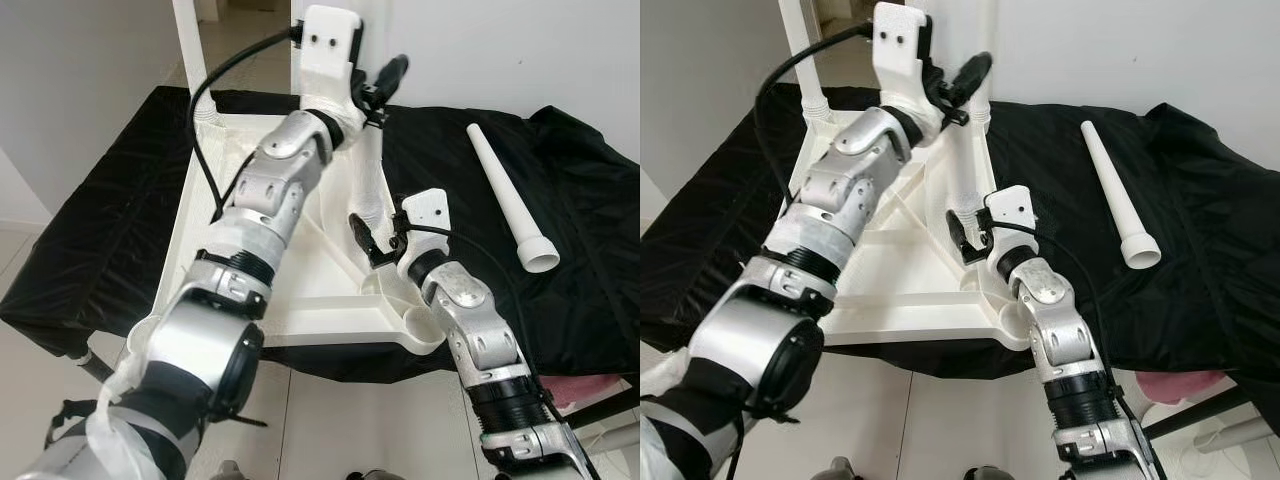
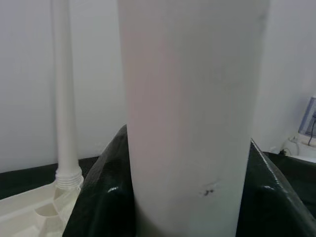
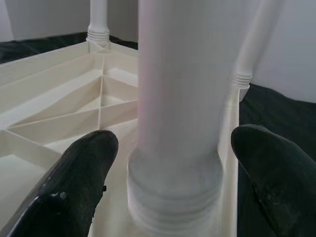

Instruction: Building children table

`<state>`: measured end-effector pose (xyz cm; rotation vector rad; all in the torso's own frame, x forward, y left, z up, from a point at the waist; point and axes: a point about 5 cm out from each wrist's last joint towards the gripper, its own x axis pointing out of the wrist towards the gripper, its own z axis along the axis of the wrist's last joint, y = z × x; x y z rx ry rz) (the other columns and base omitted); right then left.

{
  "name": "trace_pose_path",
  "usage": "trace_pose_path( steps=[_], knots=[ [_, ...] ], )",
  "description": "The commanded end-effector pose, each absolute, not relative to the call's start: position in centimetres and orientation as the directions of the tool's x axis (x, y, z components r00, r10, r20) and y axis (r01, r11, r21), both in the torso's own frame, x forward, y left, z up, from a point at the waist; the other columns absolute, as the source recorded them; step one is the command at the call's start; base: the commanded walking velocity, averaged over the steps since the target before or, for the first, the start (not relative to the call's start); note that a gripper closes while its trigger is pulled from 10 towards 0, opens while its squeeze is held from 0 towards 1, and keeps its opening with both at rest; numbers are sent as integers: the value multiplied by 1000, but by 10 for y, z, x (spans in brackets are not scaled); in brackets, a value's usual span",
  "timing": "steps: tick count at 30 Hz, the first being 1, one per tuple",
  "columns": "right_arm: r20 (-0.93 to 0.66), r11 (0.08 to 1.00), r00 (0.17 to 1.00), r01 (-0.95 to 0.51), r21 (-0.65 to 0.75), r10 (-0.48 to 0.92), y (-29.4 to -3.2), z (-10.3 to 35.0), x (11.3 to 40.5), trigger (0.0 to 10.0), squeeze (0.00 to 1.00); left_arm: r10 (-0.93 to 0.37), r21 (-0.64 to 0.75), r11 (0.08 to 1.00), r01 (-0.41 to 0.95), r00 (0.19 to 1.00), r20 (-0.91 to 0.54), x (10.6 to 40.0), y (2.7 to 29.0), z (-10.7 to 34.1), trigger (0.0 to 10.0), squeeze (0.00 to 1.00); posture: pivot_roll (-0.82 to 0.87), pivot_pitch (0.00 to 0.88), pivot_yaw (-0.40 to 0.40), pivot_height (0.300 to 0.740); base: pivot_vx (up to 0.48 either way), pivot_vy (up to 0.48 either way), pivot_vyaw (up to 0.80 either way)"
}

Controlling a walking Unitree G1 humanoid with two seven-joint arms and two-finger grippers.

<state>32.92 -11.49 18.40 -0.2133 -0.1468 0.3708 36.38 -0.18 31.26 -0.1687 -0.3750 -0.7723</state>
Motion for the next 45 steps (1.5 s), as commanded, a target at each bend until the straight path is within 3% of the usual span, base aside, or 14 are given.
trace_pose_path(
  steps=[1,22,23,24,25,26,29,30,41,42,43,45],
  knots=[
    [100,906,924,-333,-262,369,-114,184,333,10000,0,-650,10,709,705,649,395,359,-6,317,10000,0,-30,0,-41,740,0,0,0],
    [165,922,926,-293,-253,340,-109,202,357,10000,0,-671,15,692,722,636,382,346,-18,314,10000,0,-14,0,-57,740,0,0,0],
    [162,924,927,-294,-246,338,-110,201,357,9647,0,-670,14,693,721,636,382,345,-18,314,10000,0,-14,0,-57,740,0,0,0],
    [157,925,928,-297,-238,338,-111,199,357,4000,0,-670,14,693,721,637,382,345,-18,314,10000,0,-15,0,-56,740,0,0,0],
    [153,925,928,-299,-233,339,-111,198,357,4000,0,-670,14,693,720,637,382,345,-18,314,10000,0,-15,0,-56,740,0,0,0],
    [149,928,930,-300,-221,336,-111,195,357,1882,0,-670,15,693,720,637,381,345,-18,314,10000,0,-14,0,-56,740,0,0,0],
    [148,930,931,-299,-214,334,-111,195,357,1882,0,-670,15,693,721,637,381,344,-18,314,10000,0,-14,0,-56,740,0,0,0],
    [147,933,932,-300,-201,331,-111,193,357,0,0,-671,16,693,721,637,380,344,-18,314,10000,0,-16,0,-54,740,0,0,0],
    [140,956,951,-254,-148,275,-118,190,359,0,0,-684,13,677,735,623,380,341,-22,316,10000,0,-18,0,-53,740,0,0,0],
    [141,962,956,-238,-134,256,-120,191,360,4863,0,-688,5,669,743,618,380,340,-23,316,10000,0,-18,0,-53,740,0,0,0],
    [140,967,961,-221,-123,238,-122,191,361,10000,0,-692,-25,655,755,613,381,340,-23,315,10000,1000,-18,0,-52,740,0,0,0],
    [140,973,965,-206,-106,220,-125,191,362,10000,0,-699,-57,635,770,604,384,339,-24,315,10000,1000,-18,0,-51,740,0,0,0]
  ],
)
